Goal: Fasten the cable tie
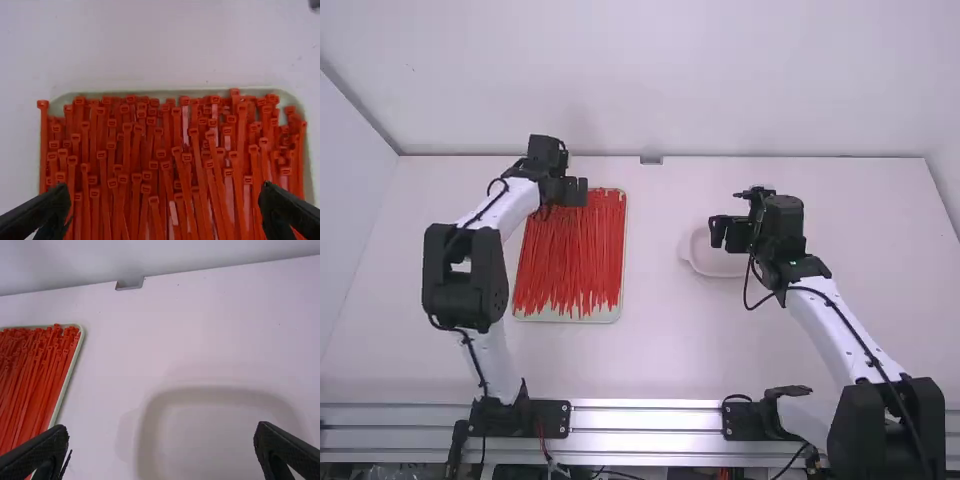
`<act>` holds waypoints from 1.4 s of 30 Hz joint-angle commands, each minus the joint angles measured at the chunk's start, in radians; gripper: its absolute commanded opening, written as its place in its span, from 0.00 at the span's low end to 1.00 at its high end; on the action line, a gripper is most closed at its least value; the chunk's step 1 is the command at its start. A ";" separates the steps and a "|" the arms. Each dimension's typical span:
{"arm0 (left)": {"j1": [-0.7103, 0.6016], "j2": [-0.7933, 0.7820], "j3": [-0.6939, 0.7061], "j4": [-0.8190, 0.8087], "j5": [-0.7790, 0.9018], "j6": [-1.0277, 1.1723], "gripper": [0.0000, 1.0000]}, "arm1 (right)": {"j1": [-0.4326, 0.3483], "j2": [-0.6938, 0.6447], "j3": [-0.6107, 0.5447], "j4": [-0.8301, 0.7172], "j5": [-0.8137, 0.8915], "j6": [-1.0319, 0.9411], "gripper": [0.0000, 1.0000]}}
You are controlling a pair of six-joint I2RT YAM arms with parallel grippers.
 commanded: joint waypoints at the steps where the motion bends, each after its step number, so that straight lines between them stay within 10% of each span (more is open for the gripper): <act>1: 0.010 0.020 0.000 0.000 -0.014 -0.006 0.99 | 0.000 0.005 0.033 -0.001 -0.003 -0.017 0.99; 34: 0.113 0.105 -0.005 0.103 0.072 -0.017 1.00 | 0.000 0.005 0.033 0.006 -0.002 -0.013 0.99; 42: 0.077 0.138 -0.005 0.215 0.071 -0.024 0.86 | 0.000 0.005 0.033 0.006 -0.003 -0.012 0.99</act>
